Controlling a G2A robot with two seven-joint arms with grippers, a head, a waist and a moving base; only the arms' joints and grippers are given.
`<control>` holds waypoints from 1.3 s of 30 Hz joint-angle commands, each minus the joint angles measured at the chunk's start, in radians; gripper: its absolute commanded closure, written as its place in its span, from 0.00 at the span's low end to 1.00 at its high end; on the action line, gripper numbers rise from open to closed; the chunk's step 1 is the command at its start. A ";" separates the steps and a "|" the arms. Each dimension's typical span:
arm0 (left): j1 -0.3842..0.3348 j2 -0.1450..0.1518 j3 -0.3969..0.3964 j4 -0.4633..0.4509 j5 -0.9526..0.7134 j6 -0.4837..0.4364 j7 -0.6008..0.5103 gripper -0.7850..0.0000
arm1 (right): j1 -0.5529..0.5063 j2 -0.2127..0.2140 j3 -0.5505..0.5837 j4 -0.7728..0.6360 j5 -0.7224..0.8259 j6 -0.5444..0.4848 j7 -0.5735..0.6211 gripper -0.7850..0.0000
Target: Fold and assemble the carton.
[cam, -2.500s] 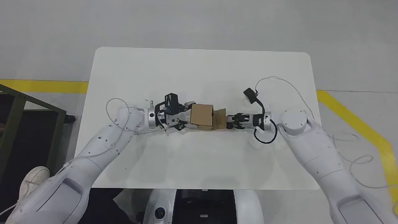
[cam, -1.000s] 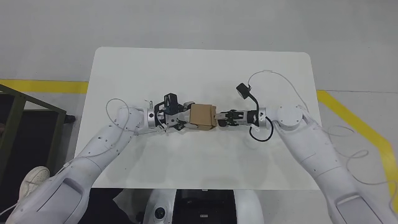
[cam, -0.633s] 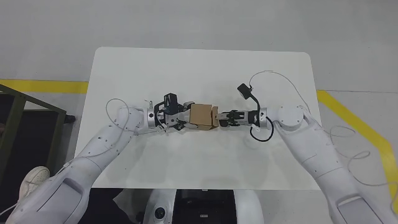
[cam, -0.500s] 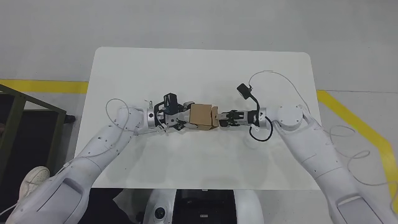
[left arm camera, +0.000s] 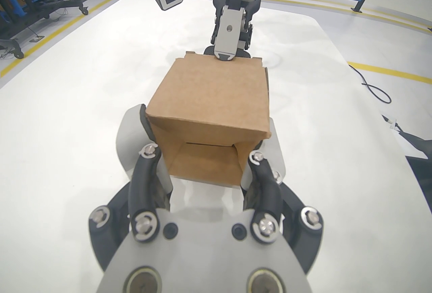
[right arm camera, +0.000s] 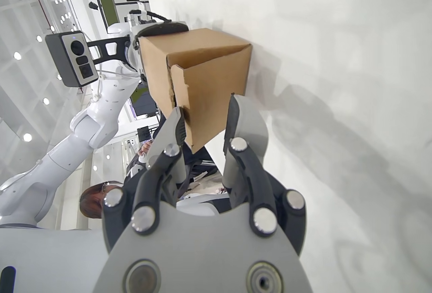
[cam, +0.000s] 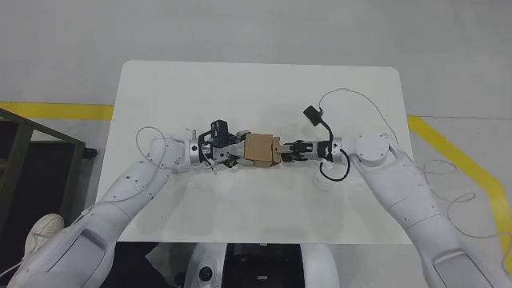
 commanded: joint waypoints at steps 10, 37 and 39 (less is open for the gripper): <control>-0.001 0.000 0.000 -0.007 0.000 -0.004 -0.005 0.55 | 0.024 -0.011 -0.028 0.000 -0.016 0.013 -0.006 0.76; -0.001 -0.002 0.001 0.003 -0.006 0.000 -0.009 0.55 | -0.027 0.011 0.020 -0.114 -0.070 0.068 -0.018 0.90; -0.002 -0.002 0.002 0.004 -0.006 0.000 -0.009 0.56 | -0.029 0.011 0.020 -0.117 -0.068 0.068 -0.018 0.92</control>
